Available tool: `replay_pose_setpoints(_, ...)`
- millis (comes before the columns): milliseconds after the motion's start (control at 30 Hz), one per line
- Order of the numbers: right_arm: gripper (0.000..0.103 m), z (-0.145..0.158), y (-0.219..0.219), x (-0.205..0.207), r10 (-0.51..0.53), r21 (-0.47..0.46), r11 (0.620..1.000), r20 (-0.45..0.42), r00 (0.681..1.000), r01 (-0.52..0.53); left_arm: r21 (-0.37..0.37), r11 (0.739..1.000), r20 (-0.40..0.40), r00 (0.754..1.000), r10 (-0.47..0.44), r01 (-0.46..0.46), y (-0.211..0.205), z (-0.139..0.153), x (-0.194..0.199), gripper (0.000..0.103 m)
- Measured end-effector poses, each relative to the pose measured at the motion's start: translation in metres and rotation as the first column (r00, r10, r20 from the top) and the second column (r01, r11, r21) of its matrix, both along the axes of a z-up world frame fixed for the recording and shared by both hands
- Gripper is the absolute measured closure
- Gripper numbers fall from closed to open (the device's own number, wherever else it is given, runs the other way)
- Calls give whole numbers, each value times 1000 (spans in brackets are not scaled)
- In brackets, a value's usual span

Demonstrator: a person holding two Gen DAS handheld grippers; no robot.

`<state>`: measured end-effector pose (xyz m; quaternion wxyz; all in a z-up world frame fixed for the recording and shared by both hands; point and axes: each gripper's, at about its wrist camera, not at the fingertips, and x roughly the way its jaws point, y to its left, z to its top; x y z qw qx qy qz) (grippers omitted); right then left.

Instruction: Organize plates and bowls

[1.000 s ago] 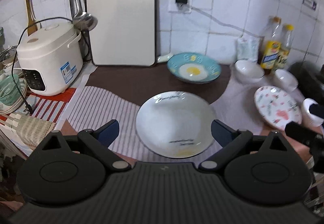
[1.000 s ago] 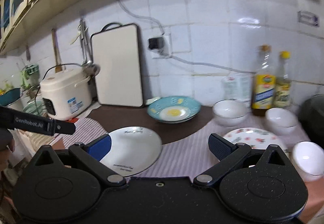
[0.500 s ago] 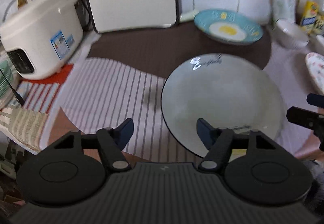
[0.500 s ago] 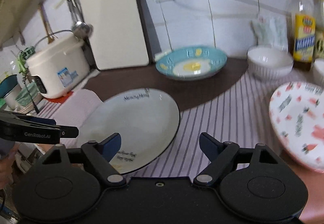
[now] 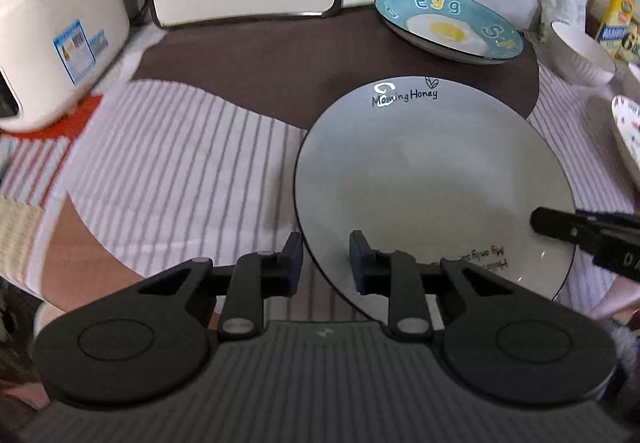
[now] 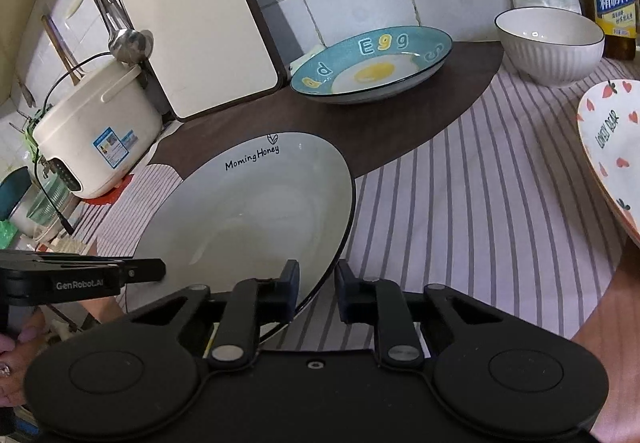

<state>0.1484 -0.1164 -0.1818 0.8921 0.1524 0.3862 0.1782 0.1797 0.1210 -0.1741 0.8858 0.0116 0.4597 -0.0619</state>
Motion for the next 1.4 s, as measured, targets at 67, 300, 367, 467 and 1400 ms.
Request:
replay_pose_setpoints(67, 81, -1, 0, 2, 2, 0, 1000, -2, 1000, -2, -36, 999, -9, 1000, 25, -25, 3, -2, 3, 79)
replay_pose_setpoints(300, 81, -4, 2, 10, -8, 2, 1000, -6, 1000, 8, -162, 983, -57, 995, 77, -85, 13, -9, 11, 75)
replay_pose_setpoints(367, 81, -3, 3, 12, 1, -5, 1000, -12, 1000, -2, -153, 984, -60, 995, 78, -87, 9, -9, 12, 75)
replay_pose_setpoints(467, 82, 0, 1, 12, 9, 1, 1000, -24, 1000, -9, -130, 987, -58, 995, 82, -89, 6, -7, 11, 74)
replay_pose_setpoints(1400, 81, 25, -96, -13, -218, 4, 976, 17, 976, 218, -177, 972, -29, 987, -161, 153, -97, 11, 43, 74)
